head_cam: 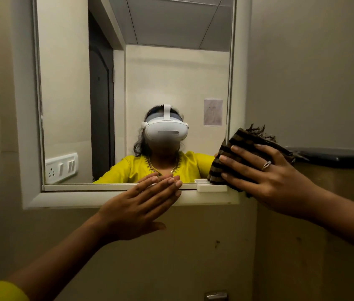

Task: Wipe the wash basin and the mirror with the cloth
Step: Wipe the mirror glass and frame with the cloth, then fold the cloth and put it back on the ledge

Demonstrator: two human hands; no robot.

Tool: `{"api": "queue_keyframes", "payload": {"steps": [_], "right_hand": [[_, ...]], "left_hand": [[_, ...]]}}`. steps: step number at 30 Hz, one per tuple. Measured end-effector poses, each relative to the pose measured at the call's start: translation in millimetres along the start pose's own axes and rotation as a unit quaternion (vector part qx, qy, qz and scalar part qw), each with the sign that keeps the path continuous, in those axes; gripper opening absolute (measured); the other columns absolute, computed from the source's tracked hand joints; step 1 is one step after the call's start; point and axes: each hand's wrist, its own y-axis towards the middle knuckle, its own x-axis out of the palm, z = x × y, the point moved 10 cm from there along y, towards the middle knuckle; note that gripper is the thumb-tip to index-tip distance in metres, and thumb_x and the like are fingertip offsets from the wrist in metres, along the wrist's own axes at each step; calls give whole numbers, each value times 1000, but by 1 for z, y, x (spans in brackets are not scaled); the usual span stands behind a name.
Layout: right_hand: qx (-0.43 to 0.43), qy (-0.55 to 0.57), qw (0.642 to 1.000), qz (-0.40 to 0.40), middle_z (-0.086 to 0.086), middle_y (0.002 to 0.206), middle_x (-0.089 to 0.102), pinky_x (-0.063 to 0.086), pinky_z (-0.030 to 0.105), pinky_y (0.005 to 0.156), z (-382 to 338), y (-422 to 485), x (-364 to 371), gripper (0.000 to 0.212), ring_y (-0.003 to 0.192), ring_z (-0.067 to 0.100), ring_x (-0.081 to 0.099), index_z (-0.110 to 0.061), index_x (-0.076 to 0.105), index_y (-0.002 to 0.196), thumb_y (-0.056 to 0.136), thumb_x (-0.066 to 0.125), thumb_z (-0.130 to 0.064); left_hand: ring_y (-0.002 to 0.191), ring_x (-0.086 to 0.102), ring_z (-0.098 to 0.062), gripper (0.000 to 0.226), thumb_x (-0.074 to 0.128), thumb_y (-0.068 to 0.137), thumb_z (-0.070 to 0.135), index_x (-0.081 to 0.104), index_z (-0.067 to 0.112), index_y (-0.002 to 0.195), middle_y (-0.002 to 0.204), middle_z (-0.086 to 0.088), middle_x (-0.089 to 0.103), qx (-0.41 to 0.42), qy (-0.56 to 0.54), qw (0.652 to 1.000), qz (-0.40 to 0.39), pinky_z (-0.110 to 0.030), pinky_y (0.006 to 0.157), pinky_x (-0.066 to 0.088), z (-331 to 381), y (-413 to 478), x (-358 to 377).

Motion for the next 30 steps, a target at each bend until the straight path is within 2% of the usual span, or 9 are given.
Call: {"api": "queue_keyframes", "payload": {"steps": [4, 8, 14, 18, 20, 22, 25, 28, 30], "right_hand": [[45, -47, 998, -16, 15, 140, 45, 33, 57, 97, -6, -2, -4, 36, 129, 39, 40, -14, 54, 127, 93, 40, -13], [142, -59, 988, -21, 18, 140, 44, 36, 54, 90, -10, -2, -6, 38, 127, 41, 42, -10, 54, 126, 92, 38, -11], [330, 34, 943, 18, 21, 129, 54, 51, 42, 76, 7, -2, -17, 42, 112, 38, 58, -6, 62, 118, 83, 38, -6], [485, 222, 842, 76, 22, 121, 60, 54, 45, 78, 29, -22, -19, 37, 97, 38, 65, -1, 59, 118, 83, 48, -2], [540, 311, 776, 94, 18, 113, 65, 54, 27, 74, 34, -33, -20, 32, 91, 30, 67, -3, 57, 121, 91, 48, -2], [586, 362, 717, 108, 9, 97, 67, 49, 12, 57, 39, -44, -23, 27, 76, 12, 63, -7, 56, 119, 93, 47, -5], [630, 428, 633, 136, -9, 86, 61, 51, 13, 58, 47, -56, -30, 21, 72, 2, 60, -13, 56, 112, 95, 44, -8], [642, 509, 554, 148, -2, 90, 65, 55, 30, 73, 52, -59, -40, 18, 86, 12, 64, -17, 58, 103, 96, 43, -11], [638, 579, 488, 140, 3, 93, 65, 54, 36, 77, 53, -55, -45, 19, 89, 19, 64, -18, 60, 98, 96, 42, -11]], "left_hand": [[138, 11, -30, 70, 25, 94, 52, 12, 3, 143, 150, -19, 7, -10, -16, 1000, -6, -42, 114, 8, -2, 2, 0], [139, 11, -30, 71, 25, 94, 52, 12, 4, 143, 149, -18, 8, -30, -37, 999, -6, -41, 114, 6, -5, 2, -2], [139, 12, -30, 71, 27, 93, 53, 14, 3, 142, 149, -17, 8, -58, -78, 995, -8, -41, 114, 9, -7, 5, -6], [139, 13, -30, 72, 23, 93, 54, 9, 6, 144, 151, -15, 9, -110, -121, 986, -14, -41, 114, 10, -18, 7, -9], [139, 15, -31, 71, 23, 93, 54, 12, 6, 143, 151, -17, 17, -129, -149, 980, -9, -43, 113, 15, -21, 12, -13], [138, 17, -31, 68, 25, 93, 53, 19, 5, 141, 148, -19, 23, -137, -175, 975, 6, -46, 110, 21, -23, 21, -21], [139, 17, -30, 67, 28, 93, 52, 21, 5, 140, 147, -16, 23, -136, -207, 968, 24, -49, 109, 23, -21, 38, -32], [139, 19, -29, 64, 31, 93, 49, 25, 6, 139, 147, -16, 28, -171, -275, 945, 54, -48, 110, 24, -29, 60, -43], [137, 22, -24, 62, 35, 91, 47, 32, 4, 137, 143, -16, 36, -207, -357, 906, 92, -37, 111, 21, -40, 77, -58]]}}
